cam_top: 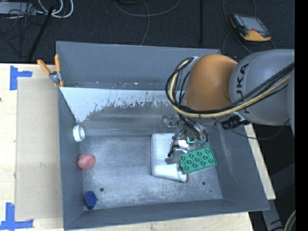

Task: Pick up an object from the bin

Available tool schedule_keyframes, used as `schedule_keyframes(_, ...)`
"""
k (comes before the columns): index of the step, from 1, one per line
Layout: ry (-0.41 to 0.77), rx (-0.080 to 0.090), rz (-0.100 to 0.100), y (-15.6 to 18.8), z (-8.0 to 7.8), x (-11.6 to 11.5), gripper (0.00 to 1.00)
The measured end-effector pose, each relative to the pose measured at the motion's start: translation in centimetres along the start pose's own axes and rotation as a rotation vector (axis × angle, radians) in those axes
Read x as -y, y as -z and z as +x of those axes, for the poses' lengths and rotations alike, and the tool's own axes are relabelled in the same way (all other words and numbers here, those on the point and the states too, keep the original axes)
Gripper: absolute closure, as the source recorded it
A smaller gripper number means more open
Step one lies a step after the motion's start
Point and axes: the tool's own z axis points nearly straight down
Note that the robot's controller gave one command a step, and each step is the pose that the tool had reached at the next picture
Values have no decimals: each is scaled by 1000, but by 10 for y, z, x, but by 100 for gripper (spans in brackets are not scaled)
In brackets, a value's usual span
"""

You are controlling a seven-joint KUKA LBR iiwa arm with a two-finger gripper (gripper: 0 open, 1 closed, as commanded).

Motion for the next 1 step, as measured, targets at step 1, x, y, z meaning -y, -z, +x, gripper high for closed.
schedule_keyframes(1,91,12,1,-80,-31,70,0)
